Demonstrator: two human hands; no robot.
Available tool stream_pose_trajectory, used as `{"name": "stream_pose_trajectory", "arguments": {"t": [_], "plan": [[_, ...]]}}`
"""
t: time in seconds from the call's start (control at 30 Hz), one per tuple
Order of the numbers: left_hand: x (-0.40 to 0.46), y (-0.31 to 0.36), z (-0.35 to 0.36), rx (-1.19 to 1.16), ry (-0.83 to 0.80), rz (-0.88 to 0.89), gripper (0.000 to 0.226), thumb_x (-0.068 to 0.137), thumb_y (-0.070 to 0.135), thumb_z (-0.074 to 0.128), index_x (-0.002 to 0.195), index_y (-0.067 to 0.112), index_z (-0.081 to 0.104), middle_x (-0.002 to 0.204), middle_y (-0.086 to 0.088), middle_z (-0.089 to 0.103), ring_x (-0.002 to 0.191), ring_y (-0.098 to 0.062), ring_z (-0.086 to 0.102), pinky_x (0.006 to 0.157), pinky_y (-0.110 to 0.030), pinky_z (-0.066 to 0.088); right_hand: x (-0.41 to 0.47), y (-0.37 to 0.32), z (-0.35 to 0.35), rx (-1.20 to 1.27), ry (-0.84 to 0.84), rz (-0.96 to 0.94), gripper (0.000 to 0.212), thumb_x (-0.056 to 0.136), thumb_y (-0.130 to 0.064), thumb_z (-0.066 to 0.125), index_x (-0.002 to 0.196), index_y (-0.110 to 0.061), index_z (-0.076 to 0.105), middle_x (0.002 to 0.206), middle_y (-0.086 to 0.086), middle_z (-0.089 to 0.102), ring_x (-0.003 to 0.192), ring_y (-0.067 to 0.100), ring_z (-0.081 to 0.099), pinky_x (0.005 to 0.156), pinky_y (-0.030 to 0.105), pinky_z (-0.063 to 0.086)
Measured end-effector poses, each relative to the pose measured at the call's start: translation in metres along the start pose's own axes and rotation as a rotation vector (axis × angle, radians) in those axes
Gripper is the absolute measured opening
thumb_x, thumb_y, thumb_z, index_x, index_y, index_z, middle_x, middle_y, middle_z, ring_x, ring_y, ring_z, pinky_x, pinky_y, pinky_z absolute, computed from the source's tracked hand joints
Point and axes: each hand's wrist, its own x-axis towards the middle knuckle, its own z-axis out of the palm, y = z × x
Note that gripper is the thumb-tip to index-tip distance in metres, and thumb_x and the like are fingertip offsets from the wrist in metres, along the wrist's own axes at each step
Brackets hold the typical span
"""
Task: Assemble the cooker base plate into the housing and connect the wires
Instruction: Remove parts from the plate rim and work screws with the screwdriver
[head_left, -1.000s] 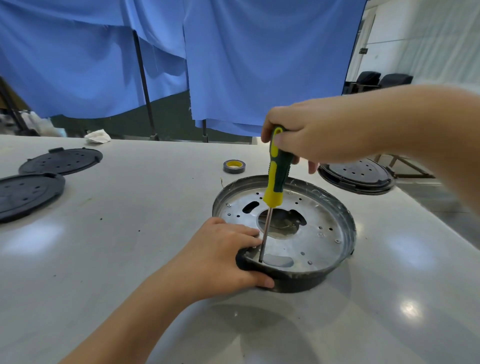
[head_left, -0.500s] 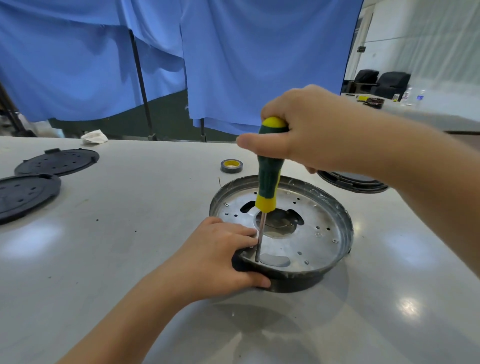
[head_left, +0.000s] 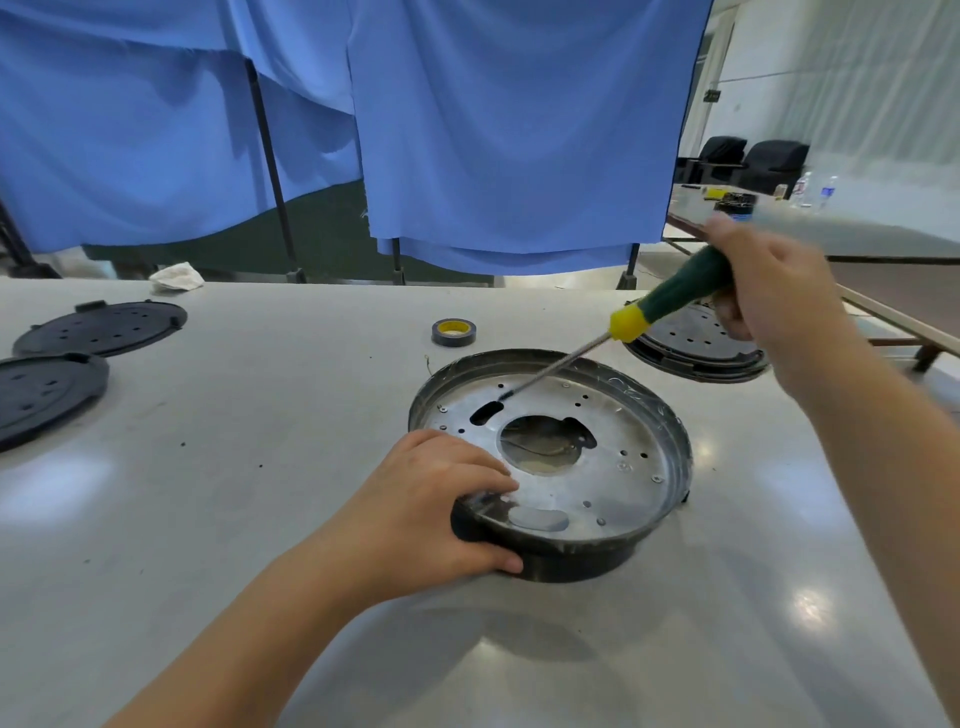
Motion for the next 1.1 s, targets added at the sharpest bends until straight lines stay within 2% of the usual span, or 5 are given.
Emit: {"name": "stream_pose_trajectory", "arguments": {"t": [0.23, 0.4, 0.67, 0.83, 1.1], "plan": [[-0.001, 0.003, 0.006, -0.030, 0.019, 0.016, 0.041, 0.066, 0.054, 0.077, 0.100, 0.032, 0.074, 0.104, 0.021, 0.067, 0.106, 0.003, 0.056, 0.112, -0.027, 0.023, -0.019, 0.090, -0.016, 0.368, 0.275, 0.408, 0.023, 0.092, -0.039, 0.048, 0.086, -0.021, 0.059, 0.057, -0.001, 0.064, 0.045, 0.007, 0.059, 0.053, 0.026, 0.048], [0.000, 0.004, 0.007, -0.017, 0.014, 0.009, 0.051, 0.063, 0.062, 0.077, 0.104, 0.033, 0.073, 0.107, 0.021, 0.067, 0.108, 0.003, 0.056, 0.113, -0.029, 0.022, -0.029, 0.130, -0.009, 0.482, 0.231, 0.499, 0.021, 0.098, -0.030, 0.049, 0.096, -0.013, 0.060, 0.080, 0.009, 0.071, 0.066, 0.014, 0.071, 0.060, 0.026, 0.055], [0.000, 0.004, 0.010, -0.007, 0.059, 0.032, 0.044, 0.066, 0.064, 0.068, 0.097, 0.033, 0.076, 0.102, 0.021, 0.068, 0.095, 0.003, 0.060, 0.107, -0.030, 0.029, -0.040, 0.154, -0.006, -0.088, 0.182, 0.357, 0.009, 0.084, -0.028, 0.064, 0.087, -0.026, 0.056, 0.086, 0.010, 0.067, 0.078, 0.028, 0.066, 0.066, 0.041, 0.054], [0.000, 0.005, 0.011, 0.003, 0.058, 0.051, 0.044, 0.068, 0.064, 0.066, 0.097, 0.032, 0.076, 0.102, 0.021, 0.069, 0.091, 0.001, 0.061, 0.104, -0.031, 0.034, -0.046, 0.163, -0.009, -0.395, 0.123, 0.321, 0.018, 0.083, -0.030, 0.066, 0.092, -0.021, 0.053, 0.086, -0.001, 0.059, 0.079, 0.023, 0.057, 0.063, 0.033, 0.042], [0.002, 0.006, 0.015, -0.003, 0.115, 0.089, 0.024, 0.071, 0.049, 0.072, 0.089, 0.033, 0.077, 0.099, 0.021, 0.070, 0.094, 0.001, 0.061, 0.103, -0.036, 0.035, -0.049, 0.155, -0.006, -0.519, 0.080, 0.243, 0.030, 0.084, -0.027, 0.067, 0.109, -0.016, 0.054, 0.105, 0.000, 0.055, 0.096, 0.023, 0.052, 0.077, 0.033, 0.040]]}}
